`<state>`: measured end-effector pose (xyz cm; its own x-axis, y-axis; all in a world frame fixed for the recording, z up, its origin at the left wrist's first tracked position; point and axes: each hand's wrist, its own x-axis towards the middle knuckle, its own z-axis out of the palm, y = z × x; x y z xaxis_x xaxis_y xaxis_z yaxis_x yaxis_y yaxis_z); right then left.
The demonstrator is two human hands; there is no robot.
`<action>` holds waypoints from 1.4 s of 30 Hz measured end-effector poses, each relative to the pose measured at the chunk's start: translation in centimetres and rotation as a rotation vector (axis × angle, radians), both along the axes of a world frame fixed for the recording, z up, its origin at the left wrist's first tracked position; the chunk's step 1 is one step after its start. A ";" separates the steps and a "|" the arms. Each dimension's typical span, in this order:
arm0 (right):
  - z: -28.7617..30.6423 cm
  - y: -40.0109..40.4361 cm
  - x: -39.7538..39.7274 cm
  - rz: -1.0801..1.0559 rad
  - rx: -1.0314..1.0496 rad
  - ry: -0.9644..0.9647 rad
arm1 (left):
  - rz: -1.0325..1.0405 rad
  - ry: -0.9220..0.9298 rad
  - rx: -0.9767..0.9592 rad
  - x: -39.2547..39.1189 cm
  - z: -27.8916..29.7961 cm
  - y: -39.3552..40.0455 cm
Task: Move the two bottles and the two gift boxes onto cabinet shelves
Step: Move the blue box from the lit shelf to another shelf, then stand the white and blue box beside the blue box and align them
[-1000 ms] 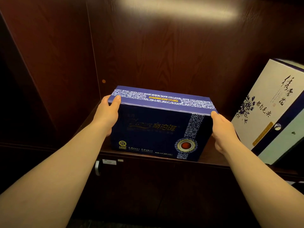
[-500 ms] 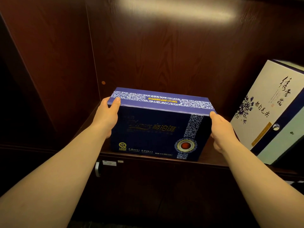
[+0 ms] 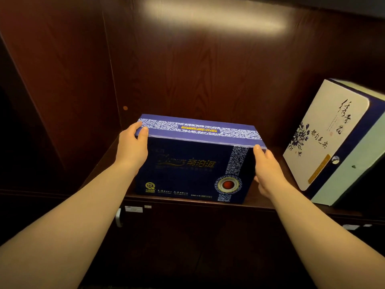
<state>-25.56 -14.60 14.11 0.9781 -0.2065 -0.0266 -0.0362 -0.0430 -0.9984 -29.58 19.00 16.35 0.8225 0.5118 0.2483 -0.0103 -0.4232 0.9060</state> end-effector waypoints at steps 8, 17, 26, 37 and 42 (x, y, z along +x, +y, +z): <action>-0.3 -2.6 -3.6 -0.125 -0.177 -0.128 | -0.019 -0.200 0.463 -0.7 3.5 -4.2; 2.5 -12.8 -5.5 -0.543 -0.287 -0.398 | -0.424 -0.247 0.235 5.5 9.0 -18.1; 5.2 -23.1 0.5 -0.704 -0.406 -0.359 | -0.637 -0.099 0.054 15.0 9.9 -36.4; 5.2 -24.8 4.0 -0.709 -0.488 -0.398 | -0.673 0.140 -0.325 27.9 12.2 -48.0; 4.8 -24.8 4.4 -0.652 -0.483 -0.391 | -0.760 0.213 -0.491 30.7 12.4 -50.9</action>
